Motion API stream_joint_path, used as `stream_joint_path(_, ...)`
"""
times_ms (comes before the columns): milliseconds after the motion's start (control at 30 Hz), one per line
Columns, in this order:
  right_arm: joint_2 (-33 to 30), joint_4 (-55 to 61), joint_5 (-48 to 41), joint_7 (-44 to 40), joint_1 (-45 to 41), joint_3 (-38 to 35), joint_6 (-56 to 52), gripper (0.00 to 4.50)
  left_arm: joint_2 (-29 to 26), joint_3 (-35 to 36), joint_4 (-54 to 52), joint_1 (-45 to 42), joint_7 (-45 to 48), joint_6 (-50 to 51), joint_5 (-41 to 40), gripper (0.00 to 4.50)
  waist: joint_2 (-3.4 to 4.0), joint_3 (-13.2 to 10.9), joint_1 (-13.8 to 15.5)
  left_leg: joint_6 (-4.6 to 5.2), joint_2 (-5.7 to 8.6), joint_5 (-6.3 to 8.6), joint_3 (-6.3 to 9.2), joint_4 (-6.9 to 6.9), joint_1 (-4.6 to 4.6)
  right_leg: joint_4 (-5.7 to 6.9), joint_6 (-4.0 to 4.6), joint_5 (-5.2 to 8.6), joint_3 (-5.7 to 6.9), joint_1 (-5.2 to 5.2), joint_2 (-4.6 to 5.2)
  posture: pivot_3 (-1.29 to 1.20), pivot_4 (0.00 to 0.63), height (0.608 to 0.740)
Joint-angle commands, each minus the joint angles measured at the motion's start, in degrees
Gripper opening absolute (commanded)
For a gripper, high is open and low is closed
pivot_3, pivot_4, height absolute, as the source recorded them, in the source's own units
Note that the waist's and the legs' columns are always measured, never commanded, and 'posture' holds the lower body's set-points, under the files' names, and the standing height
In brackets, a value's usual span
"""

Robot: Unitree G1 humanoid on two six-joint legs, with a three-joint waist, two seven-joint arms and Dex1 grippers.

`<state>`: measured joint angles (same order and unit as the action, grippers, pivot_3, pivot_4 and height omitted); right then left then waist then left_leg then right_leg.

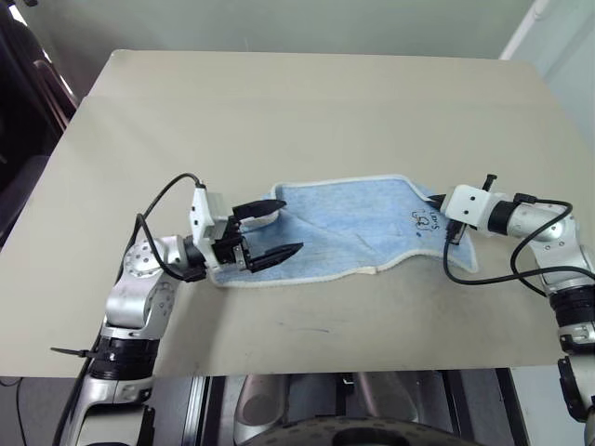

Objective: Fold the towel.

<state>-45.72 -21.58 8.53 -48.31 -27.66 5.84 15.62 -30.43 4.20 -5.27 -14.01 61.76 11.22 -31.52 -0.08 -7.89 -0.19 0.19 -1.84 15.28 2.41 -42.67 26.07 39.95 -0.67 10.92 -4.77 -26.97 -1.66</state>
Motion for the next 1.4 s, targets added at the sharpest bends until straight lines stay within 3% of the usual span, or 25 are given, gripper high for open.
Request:
stream_joint_path(33, -1.7, 5.5, -4.2, -0.5, -0.8, -4.3, -2.4, 0.07, 0.2, 2.8, 2.7, -3.1, -1.8, -2.0, 0.1, 4.5, 0.0, 0.0, 0.0, 0.01, 0.0, -0.01, 0.0, 0.0, 0.0, 0.0, 0.01, -0.01, 0.0, 0.0, 0.0, 0.0, 0.15, 0.697)
stream_joint_path(533, -6.4, 20.5, -12.0, -1.4, 1.1, -12.7, -13.5, 0.07, 0.5, 6.9, 24.9, -13.7, -4.3, -10.8, 4.4, 4.5, 0.0, 0.0, 0.1, -0.04, 0.01, -0.02, -0.01, 0.01, 0.03, -0.01, 0.0, 0.02, 0.0, -0.01, 0.0, 0.0, 0.15, 0.697)
stream_joint_path(767, -7.0, 28.6, -19.4, -3.4, -0.1, -15.4, -20.9, 0.07, -4.3, 9.9, 44.8, -20.5, -0.2, -14.8, 6.0, 4.5, 0.0, 0.0, 0.0, -0.08, 0.01, -0.05, 0.0, 0.05, 0.18, 0.02, 0.01, 0.02, 0.02, -0.19, 0.0, 0.0, 0.15, 0.697)
stream_joint_path(967, -8.6, 34.4, -25.4, -5.8, -0.9, -16.9, -27.8, 0.07, -8.2, 9.1, 55.6, -28.2, 3.8, -14.0, 8.6, 4.5, 0.0, 0.0, 0.4, -0.11, 0.02, -0.12, 0.01, 0.03, 0.38, -0.01, -0.01, 0.0, 0.05, -0.33, 0.0, 0.0, 0.15, 0.697)
stream_joint_path(1233, -9.7, 36.8, -26.3, -5.8, 0.8, -18.0, -30.3, 0.07, -8.2, 6.4, 36.8, -25.0, 14.5, 4.9, 2.5, 4.5, -0.01, 0.0, 0.4, -0.14, 0.04, -0.14, 0.0, -0.02, 0.89, 0.03, -0.06, 0.02, 0.06, -0.83, 0.03, 0.0, 0.15, 0.697)
stream_joint_path(1400, -10.2, 37.0, -26.4, -6.3, 0.9, -18.0, -30.7, 0.07, -10.8, 3.2, 25.9, -19.8, 17.3, 8.5, 3.4, 4.5, -0.01, 0.0, 0.1, -0.23, 0.04, -0.21, -0.03, -0.01, 0.92, 0.08, -0.09, -0.01, 0.04, -0.95, 0.03, 0.0, 0.15, 0.697)
